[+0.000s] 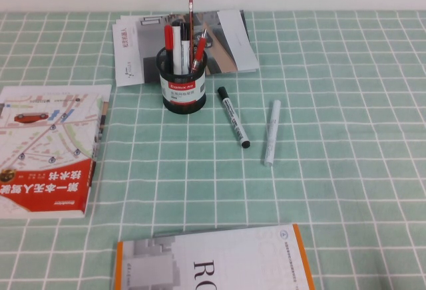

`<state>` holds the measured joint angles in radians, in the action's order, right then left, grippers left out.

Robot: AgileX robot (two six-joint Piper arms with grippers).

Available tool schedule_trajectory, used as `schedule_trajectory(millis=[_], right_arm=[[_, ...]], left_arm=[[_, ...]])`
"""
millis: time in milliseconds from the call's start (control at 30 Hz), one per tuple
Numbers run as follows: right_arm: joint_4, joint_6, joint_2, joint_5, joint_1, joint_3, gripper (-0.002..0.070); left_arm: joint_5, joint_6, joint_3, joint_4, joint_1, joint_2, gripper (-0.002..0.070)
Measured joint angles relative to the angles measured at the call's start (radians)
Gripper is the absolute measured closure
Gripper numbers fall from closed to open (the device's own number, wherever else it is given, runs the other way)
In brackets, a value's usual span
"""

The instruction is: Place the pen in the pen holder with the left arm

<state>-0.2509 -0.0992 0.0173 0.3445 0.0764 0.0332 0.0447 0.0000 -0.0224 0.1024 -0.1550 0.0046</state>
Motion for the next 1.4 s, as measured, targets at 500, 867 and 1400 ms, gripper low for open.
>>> schedule_trajectory(millis=[500, 867, 1400], right_arm=[[0.000, 0.000, 0.000, 0.000, 0.000, 0.000, 0.0696], [0.000, 0.000, 0.000, 0.000, 0.000, 0.000, 0.0696], [0.000, 0.000, 0.000, 0.000, 0.000, 0.000, 0.0696]], left_arm=[[0.320, 0.027, -0.002, -0.055, 0.000, -0.014, 0.0675], [0.331, -0.023, -0.001, -0.060, 0.000, -0.014, 0.0675], [0.333, -0.026, -0.001, -0.061, 0.000, -0.014, 0.0675]])
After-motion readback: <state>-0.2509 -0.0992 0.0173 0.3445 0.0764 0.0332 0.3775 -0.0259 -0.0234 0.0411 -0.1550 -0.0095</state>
